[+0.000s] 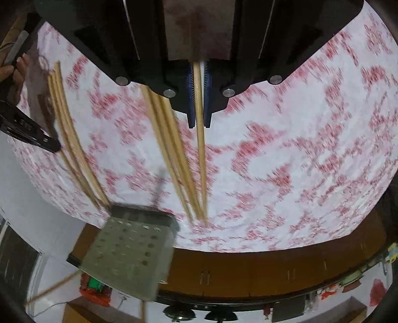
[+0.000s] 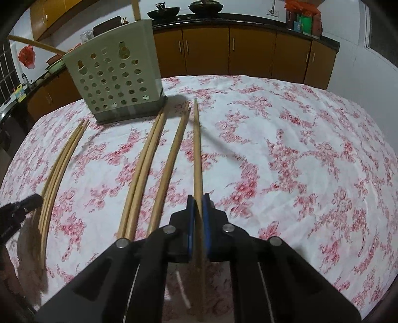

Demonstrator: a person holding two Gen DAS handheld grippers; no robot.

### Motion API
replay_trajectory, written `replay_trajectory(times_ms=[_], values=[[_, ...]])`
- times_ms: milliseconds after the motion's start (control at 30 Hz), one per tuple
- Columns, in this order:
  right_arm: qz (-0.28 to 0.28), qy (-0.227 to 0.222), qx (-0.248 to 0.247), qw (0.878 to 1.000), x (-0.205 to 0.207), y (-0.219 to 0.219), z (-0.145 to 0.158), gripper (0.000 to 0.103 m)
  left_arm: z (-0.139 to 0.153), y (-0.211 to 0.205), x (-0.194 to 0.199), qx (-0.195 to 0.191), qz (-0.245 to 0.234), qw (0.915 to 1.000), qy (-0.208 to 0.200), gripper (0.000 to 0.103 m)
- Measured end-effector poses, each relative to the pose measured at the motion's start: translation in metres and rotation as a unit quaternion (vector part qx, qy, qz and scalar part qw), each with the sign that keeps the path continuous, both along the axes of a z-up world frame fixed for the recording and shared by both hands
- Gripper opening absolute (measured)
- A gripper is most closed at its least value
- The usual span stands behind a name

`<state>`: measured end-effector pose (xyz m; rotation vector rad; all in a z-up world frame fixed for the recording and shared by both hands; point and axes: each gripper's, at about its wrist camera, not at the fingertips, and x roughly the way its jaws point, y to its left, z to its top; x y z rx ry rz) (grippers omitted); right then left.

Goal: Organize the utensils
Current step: 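Move the left tool back and grasp another chopstick while the right tool grasps one too, then raise the left tool's chopstick upright over the holder while the right tool raises its chopstick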

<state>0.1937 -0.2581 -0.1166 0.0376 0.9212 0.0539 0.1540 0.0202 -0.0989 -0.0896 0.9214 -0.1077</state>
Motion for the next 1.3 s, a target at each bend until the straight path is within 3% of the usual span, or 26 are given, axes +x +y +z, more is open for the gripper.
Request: replay_trajectory(times_ms=[267,367,600,1300], values=[[-0.024,-0.015,0.001,1.000,0.010,-0.016,-0.003,0.009,-0.001,0.026,0.017,-0.018,0.026,0.9995,-0.010,0.008],[-0.021,-0.027,-0.013,0.999,0.006,-0.013,-0.004,0.009,0.000,0.024,0.014,-0.008,0.026,0.9995,-0.017,0.008],[-0.022,-0.027,0.001,0.999,0.006,-0.014,-0.004,0.009,0.000,0.028,0.015,-0.031,0.029,0.9990,-0.016,0.008],[-0.023,-0.026,0.009,0.999,0.007,-0.016,-0.004,0.009,0.000,0.032,0.015,-0.047,0.032,0.9983,-0.016,0.008]])
